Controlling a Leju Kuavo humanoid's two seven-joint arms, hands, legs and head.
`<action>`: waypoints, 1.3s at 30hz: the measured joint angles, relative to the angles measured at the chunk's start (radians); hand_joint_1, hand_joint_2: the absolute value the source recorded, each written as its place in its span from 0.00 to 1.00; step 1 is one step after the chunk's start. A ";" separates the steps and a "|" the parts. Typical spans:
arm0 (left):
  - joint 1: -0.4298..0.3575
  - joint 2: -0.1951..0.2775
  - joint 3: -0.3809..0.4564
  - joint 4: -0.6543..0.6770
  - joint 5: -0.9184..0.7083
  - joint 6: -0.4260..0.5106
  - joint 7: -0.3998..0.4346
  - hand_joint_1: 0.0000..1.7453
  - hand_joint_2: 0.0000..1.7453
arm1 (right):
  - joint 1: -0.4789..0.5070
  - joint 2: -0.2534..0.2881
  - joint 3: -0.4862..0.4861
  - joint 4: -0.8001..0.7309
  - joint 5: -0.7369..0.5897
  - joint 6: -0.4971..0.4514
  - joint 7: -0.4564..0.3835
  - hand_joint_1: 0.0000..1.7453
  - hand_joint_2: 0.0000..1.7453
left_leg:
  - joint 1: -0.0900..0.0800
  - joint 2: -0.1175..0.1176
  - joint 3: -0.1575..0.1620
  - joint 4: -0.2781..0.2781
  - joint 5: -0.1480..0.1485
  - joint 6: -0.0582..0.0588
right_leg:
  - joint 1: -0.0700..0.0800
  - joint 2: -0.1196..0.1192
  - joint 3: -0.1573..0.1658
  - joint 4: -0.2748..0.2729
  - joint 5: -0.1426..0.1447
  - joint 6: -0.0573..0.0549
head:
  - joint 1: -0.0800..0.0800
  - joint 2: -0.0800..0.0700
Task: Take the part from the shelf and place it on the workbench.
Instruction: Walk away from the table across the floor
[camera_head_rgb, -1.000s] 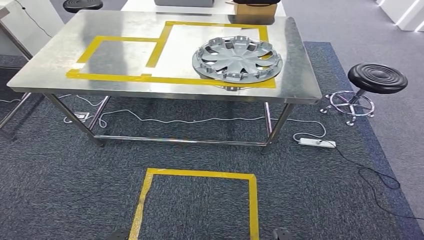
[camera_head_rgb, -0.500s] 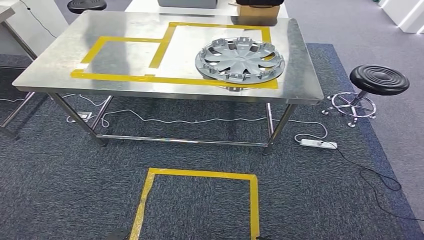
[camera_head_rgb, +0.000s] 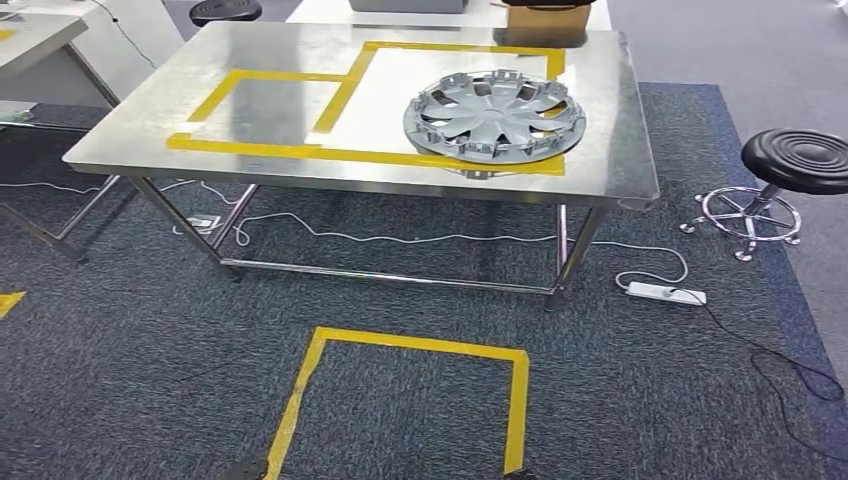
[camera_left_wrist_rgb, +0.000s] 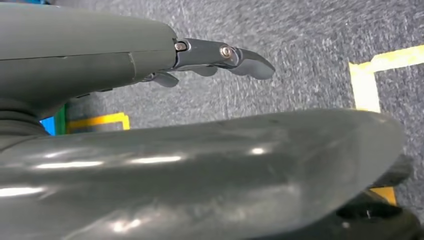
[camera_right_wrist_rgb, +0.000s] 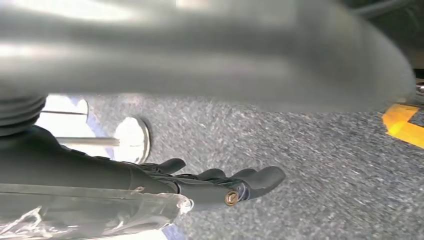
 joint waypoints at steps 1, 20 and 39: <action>-0.002 -0.001 0.000 0.000 -0.001 0.000 0.000 0.00 0.00 | 0.001 0.000 0.000 0.000 0.002 0.002 -0.002 0.00 0.00 | -0.002 0.010 -0.029 0.065 -0.035 0.001 | 0.003 -0.011 -0.001 0.000 0.000 -0.005 | -0.001 0.000; -0.007 -0.003 -0.004 0.000 -0.011 -0.007 0.004 0.00 0.00 | 0.003 -0.001 0.043 0.006 0.043 0.016 -0.038 0.00 0.00 | -0.024 -0.020 0.057 -0.076 0.037 0.062 | 0.019 -0.010 -0.116 0.242 -0.094 0.031 | 0.006 0.000; -0.008 -0.010 -0.004 0.000 -0.015 -0.005 0.003 0.00 0.00 | 0.001 -0.003 0.049 0.010 0.052 0.011 -0.033 0.00 0.00 | -0.024 0.088 0.033 -0.041 0.044 0.013 | 0.024 -0.096 0.021 -0.019 -0.008 -0.001 | -0.006 0.000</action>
